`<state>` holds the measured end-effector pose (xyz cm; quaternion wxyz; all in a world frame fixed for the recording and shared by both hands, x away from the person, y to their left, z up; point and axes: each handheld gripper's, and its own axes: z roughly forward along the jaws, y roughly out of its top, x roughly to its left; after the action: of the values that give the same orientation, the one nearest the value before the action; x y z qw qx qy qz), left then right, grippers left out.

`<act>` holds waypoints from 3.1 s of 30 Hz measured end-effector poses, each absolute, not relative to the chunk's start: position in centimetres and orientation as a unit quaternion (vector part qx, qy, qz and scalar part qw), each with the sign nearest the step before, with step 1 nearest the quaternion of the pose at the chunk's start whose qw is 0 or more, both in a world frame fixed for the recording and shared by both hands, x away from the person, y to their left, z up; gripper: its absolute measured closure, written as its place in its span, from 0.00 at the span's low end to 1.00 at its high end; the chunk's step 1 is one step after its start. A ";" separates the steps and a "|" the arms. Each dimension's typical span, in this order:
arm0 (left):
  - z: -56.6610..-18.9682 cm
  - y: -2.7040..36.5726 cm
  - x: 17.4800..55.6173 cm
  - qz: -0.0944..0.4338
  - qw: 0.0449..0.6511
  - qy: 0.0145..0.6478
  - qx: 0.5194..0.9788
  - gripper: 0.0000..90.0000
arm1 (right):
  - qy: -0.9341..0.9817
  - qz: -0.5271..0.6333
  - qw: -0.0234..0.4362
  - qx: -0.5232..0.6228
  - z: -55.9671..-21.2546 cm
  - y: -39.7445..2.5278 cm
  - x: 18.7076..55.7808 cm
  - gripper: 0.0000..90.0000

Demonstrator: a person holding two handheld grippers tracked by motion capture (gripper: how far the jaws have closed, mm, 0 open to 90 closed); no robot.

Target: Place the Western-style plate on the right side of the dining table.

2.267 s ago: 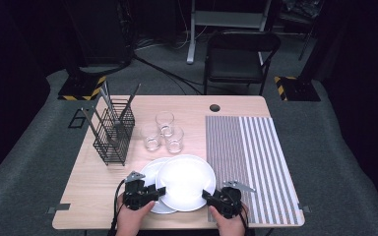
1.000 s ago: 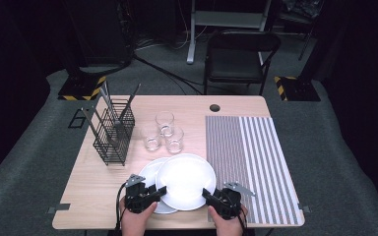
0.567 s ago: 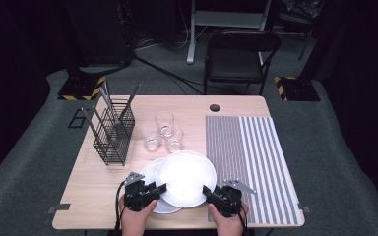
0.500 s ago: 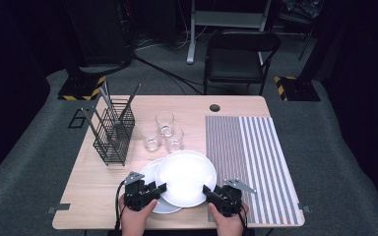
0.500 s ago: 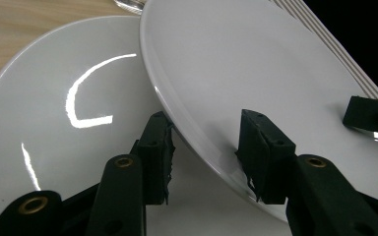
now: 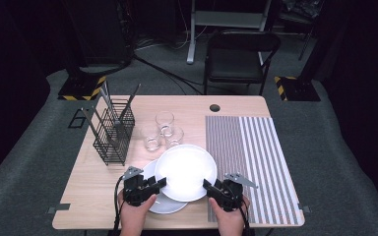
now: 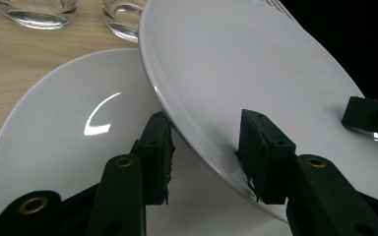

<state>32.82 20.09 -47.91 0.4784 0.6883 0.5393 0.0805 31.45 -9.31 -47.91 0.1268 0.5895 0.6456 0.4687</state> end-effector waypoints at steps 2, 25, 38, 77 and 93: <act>-47.7 20.0 32.9 0.080 0.478 0.540 0.688 0.63 | 0.645 0.468 0.128 0.591 -47.7 -9.3 31.5 0.62; -46.0 18.8 33.8 0.088 0.485 0.527 0.693 0.63 | 0.634 0.479 0.138 0.591 -46.3 -10.4 31.9 0.62; -45.5 17.6 34.4 0.087 0.490 0.522 0.693 0.63 | 0.624 0.482 0.143 0.598 -46.0 -11.5 31.7 0.62; -45.3 13.3 36.0 0.054 0.503 0.478 0.719 0.63 | 0.585 0.476 0.177 0.632 -45.5 -15.2 29.5 0.62; -45.2 11.0 36.6 0.042 0.506 0.457 0.730 0.64 | 0.569 0.470 0.194 0.646 -45.4 -17.1 28.5 0.62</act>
<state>36.61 10.96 -45.23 0.5061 0.7299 0.4575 0.0421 28.47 -17.06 -45.43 0.1944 0.6458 0.5692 0.4702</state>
